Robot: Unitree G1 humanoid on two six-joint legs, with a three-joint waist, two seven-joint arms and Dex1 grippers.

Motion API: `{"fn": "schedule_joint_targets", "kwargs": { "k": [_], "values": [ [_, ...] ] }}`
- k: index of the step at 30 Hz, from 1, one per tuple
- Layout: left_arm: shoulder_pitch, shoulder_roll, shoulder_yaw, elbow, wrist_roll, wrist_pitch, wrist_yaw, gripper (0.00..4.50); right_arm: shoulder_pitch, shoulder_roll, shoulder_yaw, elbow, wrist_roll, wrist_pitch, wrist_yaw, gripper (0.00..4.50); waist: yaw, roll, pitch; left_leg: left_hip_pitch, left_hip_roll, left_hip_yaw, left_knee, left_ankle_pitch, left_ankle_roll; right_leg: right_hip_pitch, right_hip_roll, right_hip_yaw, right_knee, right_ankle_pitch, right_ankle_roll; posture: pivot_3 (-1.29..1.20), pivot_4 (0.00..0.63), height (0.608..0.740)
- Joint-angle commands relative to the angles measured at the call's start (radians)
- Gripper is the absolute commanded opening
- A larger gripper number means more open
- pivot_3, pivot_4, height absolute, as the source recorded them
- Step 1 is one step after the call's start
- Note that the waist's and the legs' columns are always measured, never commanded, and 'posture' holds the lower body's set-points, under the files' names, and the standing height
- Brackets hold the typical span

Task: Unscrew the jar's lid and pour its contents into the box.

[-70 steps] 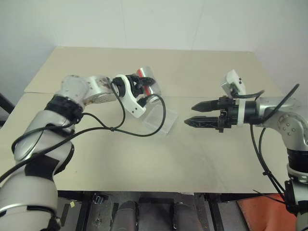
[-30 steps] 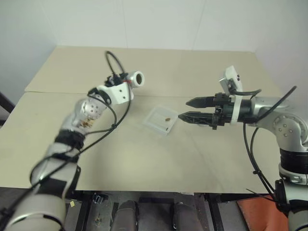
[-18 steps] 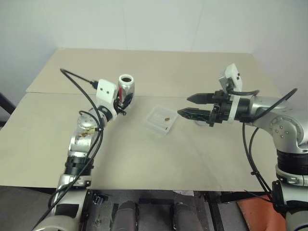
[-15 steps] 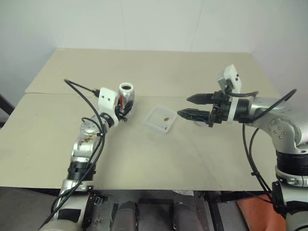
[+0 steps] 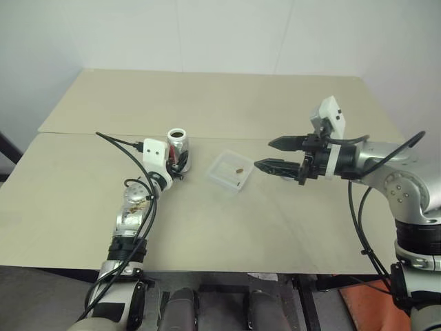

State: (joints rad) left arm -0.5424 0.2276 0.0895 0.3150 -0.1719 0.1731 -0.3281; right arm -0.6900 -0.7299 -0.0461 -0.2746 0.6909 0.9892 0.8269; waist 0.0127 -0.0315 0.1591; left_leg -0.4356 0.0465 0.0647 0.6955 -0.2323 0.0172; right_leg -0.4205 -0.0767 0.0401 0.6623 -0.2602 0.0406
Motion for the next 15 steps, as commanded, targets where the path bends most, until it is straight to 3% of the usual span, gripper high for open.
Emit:
{"fn": "schedule_joint_targets", "kwargs": {
  "k": [1,6,15],
  "values": [
    [0.013,-0.007,-0.011,-0.018,0.006,-0.01,-0.002,2.93,-0.003,-0.017,-0.032,-0.038,0.016,-0.012,0.004,4.5,0.0,0.0,0.0,0.0,0.0,0.0,0.0,0.0,0.0,0.0,0.0,0.0,0.0,0.0,0.0,0.0,0.15,0.74],
    [0.058,0.004,-0.009,-0.094,0.006,0.018,-0.003,4.44,-0.003,-0.014,-0.032,-0.044,0.021,-0.008,0.004,4.5,-0.004,0.0,0.0,0.0,0.0,-0.001,0.0,0.0,0.0,-0.001,0.0,0.0,0.0,0.0,0.0,0.0,0.15,0.74],
    [0.238,0.09,-0.009,-0.343,-0.02,0.134,-0.071,4.47,0.009,-0.01,-0.029,-0.058,0.021,-0.009,0.0,4.5,-0.006,0.0,0.0,0.0,0.001,-0.004,-0.001,0.0,0.0,-0.001,0.0,0.001,0.0,0.0,0.0,0.0,0.15,0.74]
  ]
}}
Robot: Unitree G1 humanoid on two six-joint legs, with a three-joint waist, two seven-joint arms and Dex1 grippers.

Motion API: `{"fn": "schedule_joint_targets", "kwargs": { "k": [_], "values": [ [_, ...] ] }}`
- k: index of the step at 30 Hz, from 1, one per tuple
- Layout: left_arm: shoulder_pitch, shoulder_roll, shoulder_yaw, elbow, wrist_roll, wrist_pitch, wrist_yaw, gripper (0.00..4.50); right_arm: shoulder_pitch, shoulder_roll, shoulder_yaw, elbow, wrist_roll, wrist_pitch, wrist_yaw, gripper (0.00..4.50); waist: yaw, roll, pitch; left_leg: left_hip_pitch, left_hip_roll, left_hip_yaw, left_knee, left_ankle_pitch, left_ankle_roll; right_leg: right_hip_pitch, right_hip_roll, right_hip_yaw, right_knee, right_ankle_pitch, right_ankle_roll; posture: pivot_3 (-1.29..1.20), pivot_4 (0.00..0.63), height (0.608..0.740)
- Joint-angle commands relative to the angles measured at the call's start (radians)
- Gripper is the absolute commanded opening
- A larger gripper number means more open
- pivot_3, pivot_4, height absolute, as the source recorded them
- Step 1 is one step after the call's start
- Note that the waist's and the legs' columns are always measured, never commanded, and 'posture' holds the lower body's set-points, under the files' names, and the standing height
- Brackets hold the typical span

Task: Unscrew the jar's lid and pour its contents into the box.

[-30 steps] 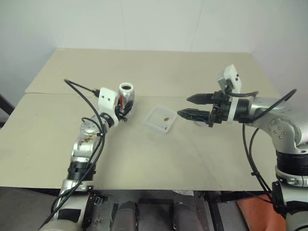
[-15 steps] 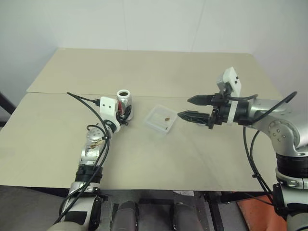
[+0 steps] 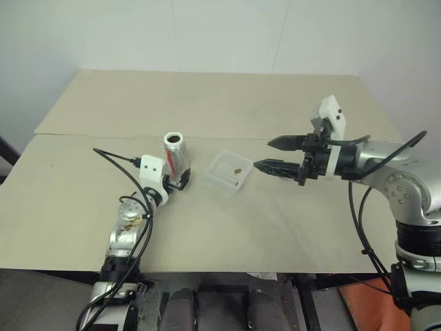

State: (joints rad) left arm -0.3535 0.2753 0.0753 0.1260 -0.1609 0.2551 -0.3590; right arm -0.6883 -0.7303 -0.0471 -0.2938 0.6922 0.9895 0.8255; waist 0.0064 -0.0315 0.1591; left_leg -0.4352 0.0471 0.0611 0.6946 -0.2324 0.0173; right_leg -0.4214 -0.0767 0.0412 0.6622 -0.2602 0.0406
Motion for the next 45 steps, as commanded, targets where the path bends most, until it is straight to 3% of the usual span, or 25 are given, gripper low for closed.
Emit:
{"fn": "schedule_joint_targets", "kwargs": {
  "k": [1,5,9,14,19,24,45],
  "values": [
    [0.072,0.056,0.008,-0.191,-0.038,0.073,-0.052,4.47,0.01,-0.01,-0.029,-0.041,0.02,-0.009,0.001,4.5,-0.002,0.0,0.0,0.0,0.0,0.0,0.0,0.0,0.0,0.0,0.0,0.0,0.0,0.0,0.0,0.0,0.15,0.74],
    [0.227,0.199,0.035,-0.441,-0.138,0.184,-0.201,4.47,0.046,-0.02,-0.036,-0.061,0.019,-0.009,0.0,4.5,-0.007,0.0,0.0,0.0,0.001,0.0,-0.001,0.0,0.0,0.0,0.0,0.0,0.0,0.0,0.0,0.0,0.15,0.74],
    [0.292,0.344,0.132,-0.576,-0.294,0.254,-0.35,4.47,0.07,-0.03,-0.044,-0.072,0.02,-0.011,0.002,4.5,-0.009,0.0,0.0,0.002,0.002,0.0,-0.001,0.0,0.0,0.001,0.0,0.0,0.0,0.0,0.0,0.0,0.15,0.74],
    [0.287,0.515,0.289,-0.573,-0.469,0.265,-0.573,4.47,0.102,-0.06,-0.051,-0.08,0.01,-0.045,0.037,4.5,-0.012,0.0,0.0,0.006,0.002,0.001,-0.001,0.0,0.0,0.003,0.001,0.001,0.0,0.0,-0.001,0.0,0.15,0.74],
    [0.291,0.654,0.356,-0.496,-0.503,0.195,-0.784,4.47,0.15,-0.108,-0.049,-0.08,-0.023,-0.15,0.115,4.5,-0.016,0.0,0.0,0.006,0.002,0.005,-0.003,0.0,0.0,0.002,0.001,0.001,-0.002,-0.001,-0.001,0.0,0.15,0.74],
    [0.255,0.695,0.383,-0.475,-0.537,0.185,-0.838,4.47,0.162,-0.142,-0.048,-0.066,-0.042,-0.194,0.146,4.5,-0.018,0.0,0.0,0.006,0.002,0.008,-0.004,0.0,0.0,0.002,0.001,0.001,-0.003,-0.001,-0.001,0.0,0.15,0.74],
    [0.231,0.691,0.349,-0.515,-0.586,0.23,-0.8,4.47,0.213,-0.172,-0.092,-0.125,-0.026,-0.179,0.12,4.5,-0.018,0.0,0.0,0.006,0.002,0.008,-0.005,0.0,0.0,0.002,0.001,0.002,-0.004,-0.001,-0.001,0.0,0.15,0.74]
  ]
}}
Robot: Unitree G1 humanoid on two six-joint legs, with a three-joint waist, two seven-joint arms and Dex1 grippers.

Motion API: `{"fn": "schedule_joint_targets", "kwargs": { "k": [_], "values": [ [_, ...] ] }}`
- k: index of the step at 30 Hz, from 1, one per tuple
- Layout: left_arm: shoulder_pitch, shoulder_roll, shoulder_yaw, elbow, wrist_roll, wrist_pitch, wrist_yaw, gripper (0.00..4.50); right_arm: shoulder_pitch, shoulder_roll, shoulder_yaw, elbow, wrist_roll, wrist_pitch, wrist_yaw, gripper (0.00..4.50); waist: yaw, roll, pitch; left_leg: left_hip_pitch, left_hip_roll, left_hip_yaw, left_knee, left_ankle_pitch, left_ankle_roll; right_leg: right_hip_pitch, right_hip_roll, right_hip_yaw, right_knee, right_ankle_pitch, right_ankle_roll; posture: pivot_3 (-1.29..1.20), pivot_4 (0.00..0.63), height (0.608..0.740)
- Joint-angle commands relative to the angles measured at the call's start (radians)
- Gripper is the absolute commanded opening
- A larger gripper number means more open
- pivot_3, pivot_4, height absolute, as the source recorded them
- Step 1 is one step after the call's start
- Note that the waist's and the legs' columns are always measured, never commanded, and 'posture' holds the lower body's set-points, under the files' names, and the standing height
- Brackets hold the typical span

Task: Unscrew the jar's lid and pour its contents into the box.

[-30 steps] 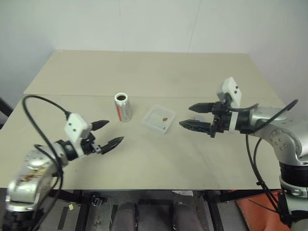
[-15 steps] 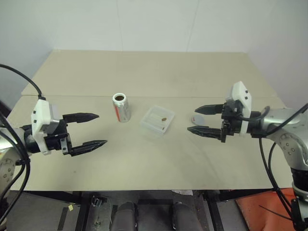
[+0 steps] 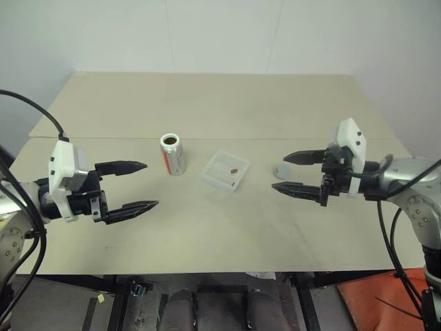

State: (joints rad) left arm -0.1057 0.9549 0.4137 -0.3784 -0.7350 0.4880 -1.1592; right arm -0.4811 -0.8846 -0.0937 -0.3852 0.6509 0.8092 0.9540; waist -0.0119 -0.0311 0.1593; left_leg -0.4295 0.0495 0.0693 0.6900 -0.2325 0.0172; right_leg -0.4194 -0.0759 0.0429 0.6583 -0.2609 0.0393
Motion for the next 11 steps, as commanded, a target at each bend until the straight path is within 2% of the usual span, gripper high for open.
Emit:
{"fn": "schedule_joint_targets", "kwargs": {
  "k": [1,11],
  "values": [
    [-0.019,0.008,0.008,-0.008,-0.011,-0.006,0.001,4.47,0.008,-0.019,-0.048,-0.038,0.018,0.005,-0.013,4.5,0.0,0.0,0.0,0.0,0.0,0.0,0.0,0.0,0.0,0.0,0.0,0.0,0.0,0.0,0.0,0.0,0.15,0.74],
    [-0.029,0.002,-0.002,-0.005,-0.007,-0.01,0.008,4.47,0.017,-0.018,-0.055,-0.046,0.025,0.007,-0.031,4.5,0.0,0.0,0.0,0.0,0.0,0.0,0.0,0.0,0.0,0.0,0.0,0.0,0.0,0.0,0.0,0.0,0.15,0.74]
  ]
}}
